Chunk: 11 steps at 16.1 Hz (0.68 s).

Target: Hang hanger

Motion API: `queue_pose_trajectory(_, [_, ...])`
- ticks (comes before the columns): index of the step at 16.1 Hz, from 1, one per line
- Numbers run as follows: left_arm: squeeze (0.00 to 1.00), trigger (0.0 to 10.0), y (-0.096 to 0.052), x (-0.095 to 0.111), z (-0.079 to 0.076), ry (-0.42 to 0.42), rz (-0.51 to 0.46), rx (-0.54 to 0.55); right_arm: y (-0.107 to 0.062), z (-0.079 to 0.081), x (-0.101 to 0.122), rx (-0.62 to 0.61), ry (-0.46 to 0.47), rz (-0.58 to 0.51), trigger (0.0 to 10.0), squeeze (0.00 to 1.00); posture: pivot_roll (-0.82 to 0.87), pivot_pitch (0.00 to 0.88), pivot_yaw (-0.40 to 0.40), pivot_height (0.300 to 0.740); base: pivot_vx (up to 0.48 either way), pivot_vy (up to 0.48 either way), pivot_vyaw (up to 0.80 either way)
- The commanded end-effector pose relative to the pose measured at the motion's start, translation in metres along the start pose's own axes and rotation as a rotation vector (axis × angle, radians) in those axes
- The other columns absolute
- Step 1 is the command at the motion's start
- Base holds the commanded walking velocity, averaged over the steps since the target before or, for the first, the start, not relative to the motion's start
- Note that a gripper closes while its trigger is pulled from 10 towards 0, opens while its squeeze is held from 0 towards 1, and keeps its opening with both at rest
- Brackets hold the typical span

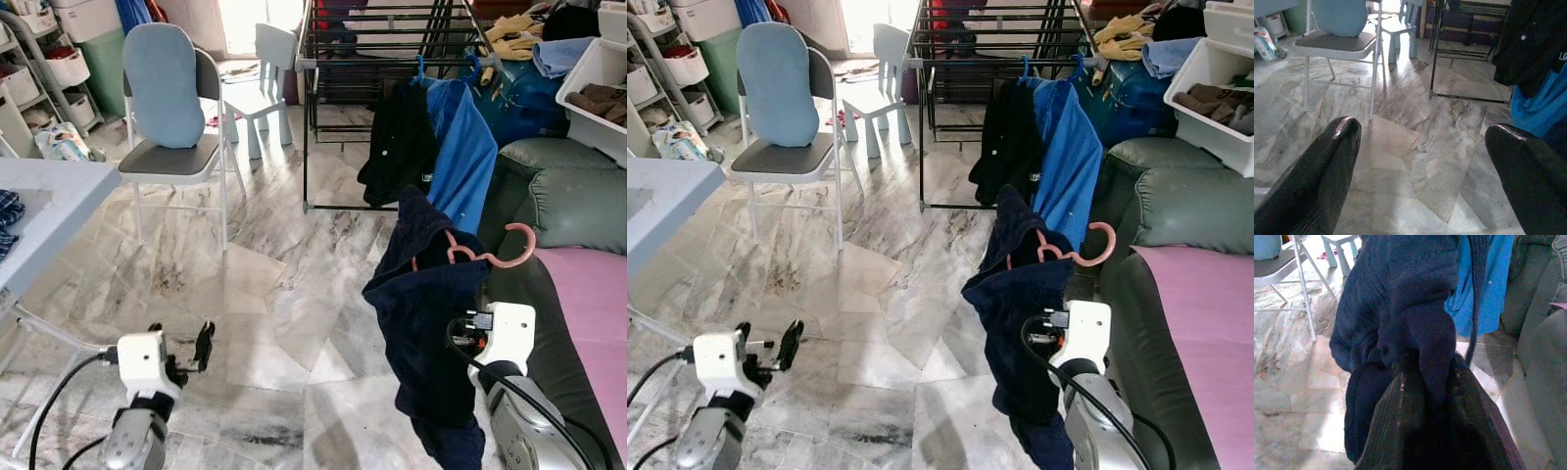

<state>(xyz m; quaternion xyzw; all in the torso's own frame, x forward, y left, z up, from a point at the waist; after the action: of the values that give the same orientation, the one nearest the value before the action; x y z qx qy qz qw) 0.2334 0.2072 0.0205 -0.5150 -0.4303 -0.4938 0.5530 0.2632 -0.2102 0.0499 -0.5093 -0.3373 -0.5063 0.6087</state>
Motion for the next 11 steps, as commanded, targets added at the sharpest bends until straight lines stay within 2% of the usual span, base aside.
queue_pose_trajectory(1, [0.00, 10.0, -0.002, -0.005, 0.002, 0.003, 0.017, -0.001, 0.001, 0.003, 0.012, 0.017, -0.015, -0.054, 10.0, 0.00, -0.15, 0.000, 0.013, 0.740, 0.000, 0.000, 0.00])
queue_pose_trajectory(5, [0.00, 10.0, -0.001, -0.005, -0.004, 0.001, 0.029, -0.020, 0.001, -0.001, 0.012, 0.014, -0.031, -0.046, 10.0, 0.00, -0.15, 0.000, 0.009, 0.740, 0.000, 0.000, 0.00])
queue_pose_trajectory(11, [0.00, 10.0, 0.008, -0.001, -0.003, -0.014, 0.010, -0.007, 0.001, 0.005, 0.012, 0.025, -0.036, -0.043, 10.0, 0.00, -0.16, 0.000, -0.001, 0.740, 0.000, 0.000, 0.00])
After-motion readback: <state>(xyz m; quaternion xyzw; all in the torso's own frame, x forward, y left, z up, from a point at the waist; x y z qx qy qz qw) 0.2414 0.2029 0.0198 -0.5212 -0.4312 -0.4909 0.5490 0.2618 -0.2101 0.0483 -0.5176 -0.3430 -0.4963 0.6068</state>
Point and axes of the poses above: a point about 5 cm out from each wrist's last joint towards the gripper, its own y axis pointing out of the wrist towards the gripper, its own x axis along the axis of the wrist's last joint, z = x × y, the point moved 2 cm from there along y, pointing out of the wrist towards the gripper, and after that the axes turned 11 degrees about y, right-handed, at the moved point
